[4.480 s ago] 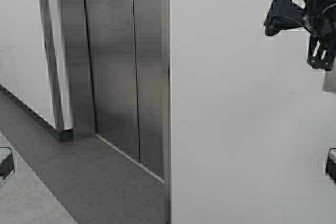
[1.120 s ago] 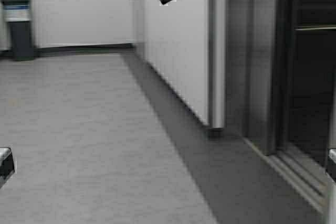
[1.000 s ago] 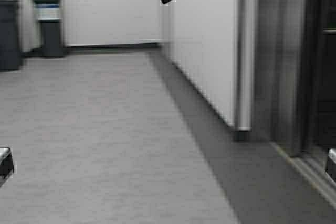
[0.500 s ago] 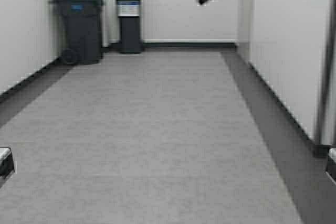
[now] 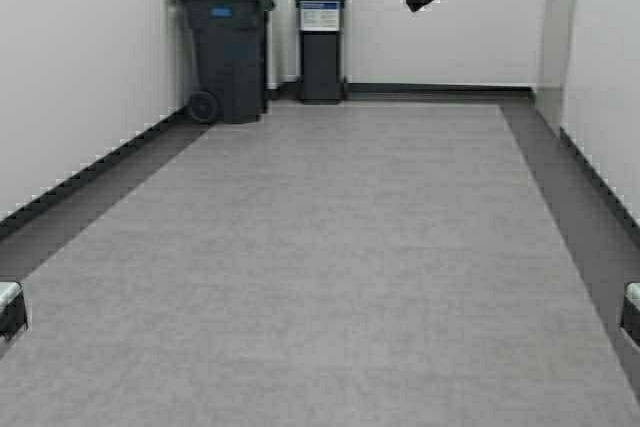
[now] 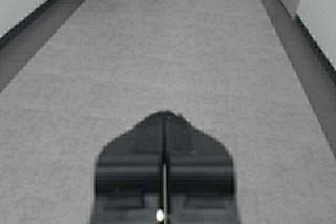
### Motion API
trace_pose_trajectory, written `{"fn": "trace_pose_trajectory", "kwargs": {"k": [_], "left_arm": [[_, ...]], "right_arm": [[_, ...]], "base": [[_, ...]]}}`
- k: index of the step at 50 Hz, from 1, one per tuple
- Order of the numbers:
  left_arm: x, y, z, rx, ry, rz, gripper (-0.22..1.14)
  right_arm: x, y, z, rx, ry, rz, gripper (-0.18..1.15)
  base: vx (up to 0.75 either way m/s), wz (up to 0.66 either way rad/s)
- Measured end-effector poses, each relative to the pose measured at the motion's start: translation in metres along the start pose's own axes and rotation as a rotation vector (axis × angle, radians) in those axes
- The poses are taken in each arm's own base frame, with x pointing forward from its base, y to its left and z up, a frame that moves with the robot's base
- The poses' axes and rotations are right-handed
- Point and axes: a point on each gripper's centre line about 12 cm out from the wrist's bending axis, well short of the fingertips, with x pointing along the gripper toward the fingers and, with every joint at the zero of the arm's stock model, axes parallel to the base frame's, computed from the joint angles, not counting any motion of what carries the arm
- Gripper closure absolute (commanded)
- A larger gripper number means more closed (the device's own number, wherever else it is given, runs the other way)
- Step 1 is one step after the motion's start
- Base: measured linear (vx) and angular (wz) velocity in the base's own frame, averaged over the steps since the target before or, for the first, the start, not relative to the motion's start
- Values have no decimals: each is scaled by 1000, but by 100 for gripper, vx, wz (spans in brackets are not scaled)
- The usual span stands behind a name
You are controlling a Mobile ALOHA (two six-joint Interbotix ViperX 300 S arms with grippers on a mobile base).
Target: Navigate to elevator, push the call button, then enter the elevator
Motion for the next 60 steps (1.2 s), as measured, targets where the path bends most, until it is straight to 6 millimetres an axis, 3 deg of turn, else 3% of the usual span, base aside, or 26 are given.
{"fn": "trace_pose_trajectory", "kwargs": {"k": [7,23,31,40,52,60], "left_arm": [[7,0,-5,4,22,0,89],[7,0,3,8,-18,-4,89],[4,-1,8,10,-39,-8,89],[0,-1,-4,16,-8,-9,89],[7,0,-7,30,15,-6,89],[7,0,-5,29,8,-7,89]], "right_arm": [[0,1,0,-1,0,1,91],[0,2,0,0,-6,9,91],[4,5,-1,-4,-5,24,91],[12,9,-6,-6,12,43,91],[16,28,-5,-33,7,95,91],[19,30,-7,-33,16,100,91]], "base": [[40,14],[42,1],[45,-32],[46,-47],[46,-28],[47,-29]]}}
